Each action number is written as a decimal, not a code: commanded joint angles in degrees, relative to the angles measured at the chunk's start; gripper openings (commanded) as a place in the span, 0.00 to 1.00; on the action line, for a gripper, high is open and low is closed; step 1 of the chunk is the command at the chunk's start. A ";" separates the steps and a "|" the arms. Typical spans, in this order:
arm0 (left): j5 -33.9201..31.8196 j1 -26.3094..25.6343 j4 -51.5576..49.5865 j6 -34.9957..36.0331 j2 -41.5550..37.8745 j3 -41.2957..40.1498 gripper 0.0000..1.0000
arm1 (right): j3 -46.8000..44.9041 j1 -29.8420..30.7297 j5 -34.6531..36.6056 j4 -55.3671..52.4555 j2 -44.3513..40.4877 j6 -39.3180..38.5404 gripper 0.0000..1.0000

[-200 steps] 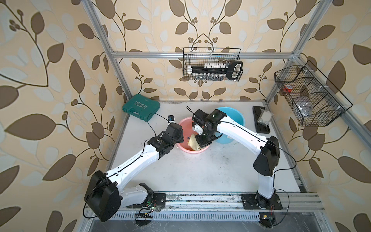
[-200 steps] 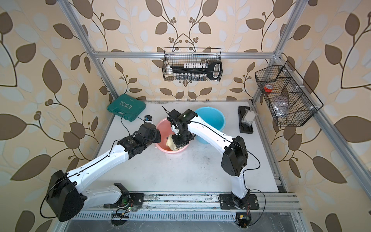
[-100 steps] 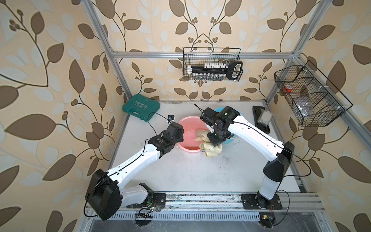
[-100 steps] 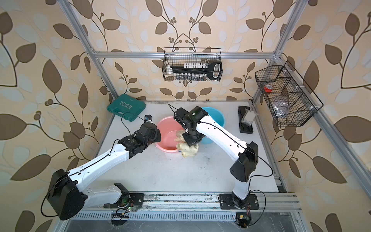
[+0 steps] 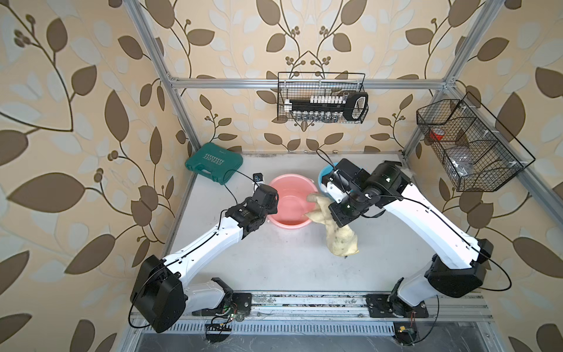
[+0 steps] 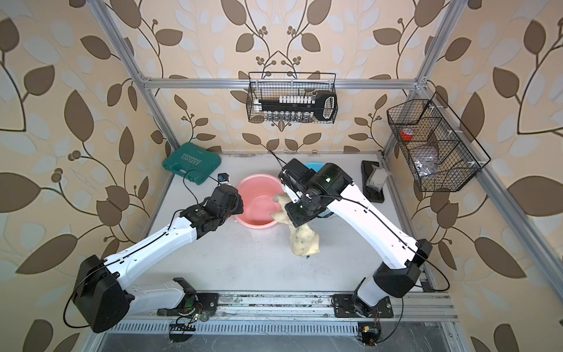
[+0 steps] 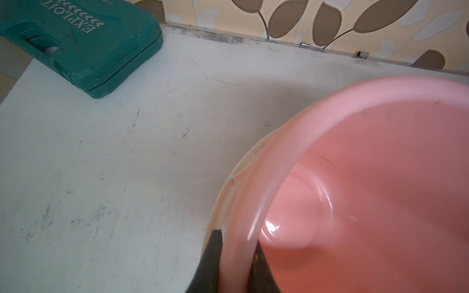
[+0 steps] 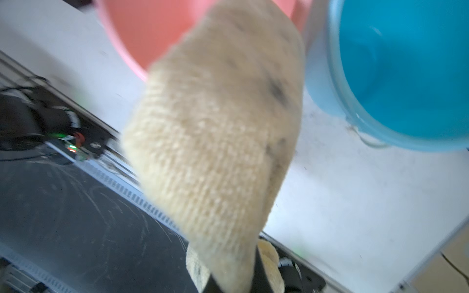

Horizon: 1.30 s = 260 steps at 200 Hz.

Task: Wipe the inside of the bucket with a cloth
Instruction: Wipe the dirt from the inside of the bucket.

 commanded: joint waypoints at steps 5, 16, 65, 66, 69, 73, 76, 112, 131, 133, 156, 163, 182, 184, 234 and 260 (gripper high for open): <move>-4.52 -0.72 -4.58 1.94 -1.35 2.53 0.00 | 2.52 -1.04 -6.44 11.83 1.82 -1.72 0.00; -4.04 -0.99 -5.85 1.67 -1.18 3.56 0.00 | 4.84 -1.42 -6.86 13.39 4.48 -2.27 0.00; 0.92 -1.66 -7.84 -0.81 -1.33 5.69 0.00 | 19.52 -1.54 -2.19 13.94 21.74 -3.62 0.00; 1.07 -1.68 -7.81 -0.89 -1.34 5.69 0.00 | 19.67 -1.58 -2.10 14.00 22.02 -3.67 0.00; 1.45 -1.68 -7.90 -0.96 -1.50 5.70 0.00 | 20.13 -1.72 -2.10 14.19 22.92 -3.68 0.00; 1.75 -1.72 -7.98 -1.16 -1.64 5.68 0.00 | 20.62 -1.89 -2.20 14.59 23.95 -3.68 0.00; 1.83 -1.76 -8.15 -1.23 -1.69 5.81 0.00 | 20.82 -2.02 -2.51 14.92 24.65 -3.63 0.00; 3.57 -1.92 -9.01 -1.39 -1.89 6.05 0.00 | 21.05 -2.87 -6.15 20.95 31.43 -2.07 0.00; 4.33 -1.98 -9.32 -1.48 -2.08 6.18 0.00 | 21.40 -2.90 -7.08 23.93 33.77 -1.36 0.00; 4.35 -2.06 -9.25 -1.49 -2.17 6.21 0.00 | 21.45 -2.94 -7.06 24.11 33.98 -1.28 0.00; 5.73 -2.19 -9.01 -1.87 -2.91 6.17 0.00 | 22.77 -3.60 -6.54 25.64 35.93 -0.76 0.00; 5.98 -2.14 -9.19 -2.07 -3.01 6.21 0.00 | 23.37 -3.96 -6.16 25.56 36.64 -0.62 0.00; 6.61 -2.24 -9.07 -2.49 -3.11 6.16 0.00 | 24.24 -4.70 -5.89 25.46 37.75 -0.33 0.00; 6.70 -2.23 -8.96 -2.51 -3.04 6.10 0.00 | 24.23 -4.77 -5.91 25.50 37.77 -0.34 0.00; 4.93 -2.78 -9.01 -3.43 -3.42 5.69 0.00 | 21.18 -6.16 3.66 23.01 36.14 2.35 0.00; 1.98 -2.84 -9.98 -2.48 -4.49 6.16 0.00 | 20.03 -8.15 10.27 18.04 35.28 3.57 0.00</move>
